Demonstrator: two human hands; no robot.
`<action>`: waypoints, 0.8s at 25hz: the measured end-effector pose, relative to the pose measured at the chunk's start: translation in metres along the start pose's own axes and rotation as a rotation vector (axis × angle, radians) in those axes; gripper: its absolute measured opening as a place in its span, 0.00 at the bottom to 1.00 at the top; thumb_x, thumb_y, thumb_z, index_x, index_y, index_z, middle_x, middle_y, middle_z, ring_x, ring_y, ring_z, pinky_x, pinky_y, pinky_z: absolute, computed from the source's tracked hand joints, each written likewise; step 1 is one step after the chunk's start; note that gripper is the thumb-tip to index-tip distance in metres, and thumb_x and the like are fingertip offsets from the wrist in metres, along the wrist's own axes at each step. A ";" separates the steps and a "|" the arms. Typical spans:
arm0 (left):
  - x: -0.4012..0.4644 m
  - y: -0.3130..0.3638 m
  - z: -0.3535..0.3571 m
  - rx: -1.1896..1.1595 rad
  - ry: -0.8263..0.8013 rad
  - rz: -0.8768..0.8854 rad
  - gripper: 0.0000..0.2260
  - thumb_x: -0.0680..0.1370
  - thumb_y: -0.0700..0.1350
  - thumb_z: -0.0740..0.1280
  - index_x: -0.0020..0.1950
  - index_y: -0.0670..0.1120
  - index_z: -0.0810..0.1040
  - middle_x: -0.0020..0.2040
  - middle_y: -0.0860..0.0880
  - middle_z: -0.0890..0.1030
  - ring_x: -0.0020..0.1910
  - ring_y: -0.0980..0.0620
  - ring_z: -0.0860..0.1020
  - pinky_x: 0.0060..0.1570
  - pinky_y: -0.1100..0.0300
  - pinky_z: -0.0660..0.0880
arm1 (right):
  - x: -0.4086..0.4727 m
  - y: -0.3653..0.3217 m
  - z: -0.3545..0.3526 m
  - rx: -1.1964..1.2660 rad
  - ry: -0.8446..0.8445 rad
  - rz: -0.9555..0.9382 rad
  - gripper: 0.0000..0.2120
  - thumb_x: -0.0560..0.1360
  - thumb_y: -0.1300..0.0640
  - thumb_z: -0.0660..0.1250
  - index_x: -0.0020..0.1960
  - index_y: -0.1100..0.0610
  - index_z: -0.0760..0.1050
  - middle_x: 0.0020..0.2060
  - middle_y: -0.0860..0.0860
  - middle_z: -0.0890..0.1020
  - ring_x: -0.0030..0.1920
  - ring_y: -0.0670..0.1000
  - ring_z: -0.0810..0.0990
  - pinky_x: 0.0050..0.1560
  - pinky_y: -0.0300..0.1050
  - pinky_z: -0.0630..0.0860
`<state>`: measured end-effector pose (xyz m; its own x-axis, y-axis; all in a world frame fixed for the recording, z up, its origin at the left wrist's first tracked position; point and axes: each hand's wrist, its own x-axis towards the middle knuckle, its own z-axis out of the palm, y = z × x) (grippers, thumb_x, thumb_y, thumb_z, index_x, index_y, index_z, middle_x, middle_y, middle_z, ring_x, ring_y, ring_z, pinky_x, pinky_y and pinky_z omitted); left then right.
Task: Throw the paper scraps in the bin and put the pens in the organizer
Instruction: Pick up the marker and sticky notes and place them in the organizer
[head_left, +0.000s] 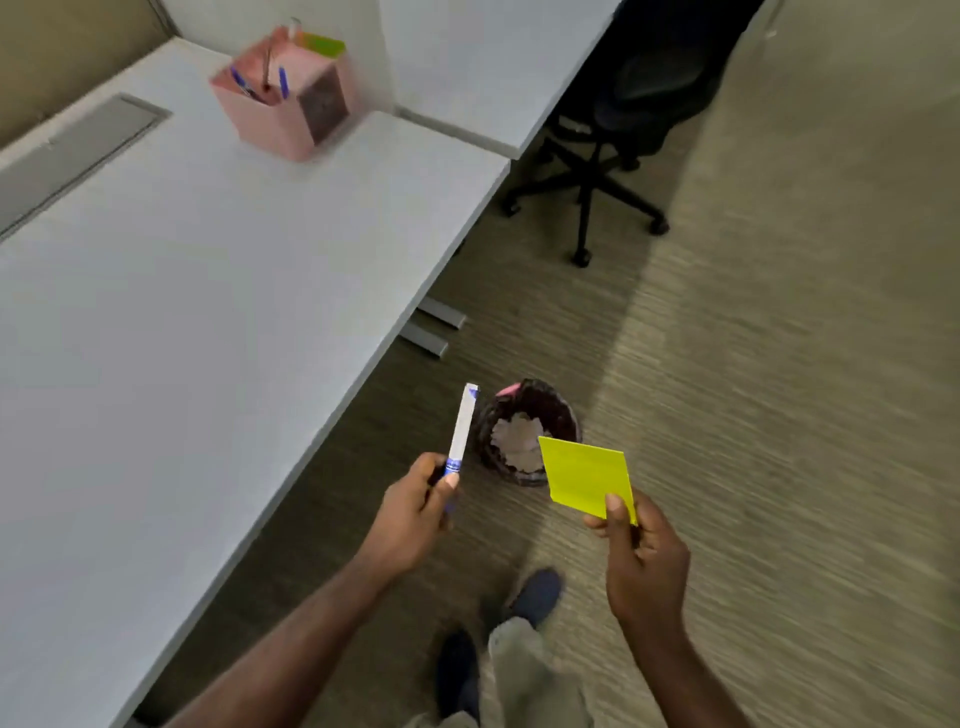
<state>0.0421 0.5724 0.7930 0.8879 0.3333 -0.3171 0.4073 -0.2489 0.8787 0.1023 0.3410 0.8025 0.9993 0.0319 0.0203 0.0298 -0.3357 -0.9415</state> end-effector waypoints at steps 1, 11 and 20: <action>0.003 0.009 -0.007 -0.039 0.015 -0.029 0.05 0.80 0.46 0.60 0.49 0.55 0.74 0.39 0.48 0.81 0.30 0.55 0.77 0.31 0.62 0.76 | 0.010 -0.011 0.005 0.032 -0.014 -0.005 0.08 0.77 0.48 0.61 0.49 0.37 0.77 0.38 0.41 0.84 0.36 0.42 0.83 0.38 0.30 0.76; 0.046 0.067 -0.079 -0.128 0.292 -0.134 0.07 0.81 0.46 0.58 0.52 0.50 0.75 0.42 0.47 0.82 0.34 0.52 0.78 0.35 0.62 0.75 | 0.115 -0.052 0.079 0.134 -0.362 -0.045 0.08 0.76 0.60 0.62 0.51 0.55 0.79 0.34 0.53 0.84 0.33 0.41 0.82 0.35 0.29 0.75; 0.079 0.045 -0.188 -0.287 0.596 -0.179 0.07 0.80 0.48 0.60 0.48 0.53 0.77 0.41 0.50 0.82 0.32 0.56 0.76 0.32 0.68 0.73 | 0.183 -0.124 0.216 0.139 -0.503 -0.145 0.11 0.77 0.50 0.57 0.49 0.45 0.78 0.38 0.50 0.85 0.38 0.47 0.83 0.37 0.37 0.79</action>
<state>0.0905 0.7588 0.8741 0.5089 0.8112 -0.2882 0.3913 0.0802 0.9168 0.2764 0.5914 0.8501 0.8494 0.5272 0.0221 0.1292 -0.1672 -0.9774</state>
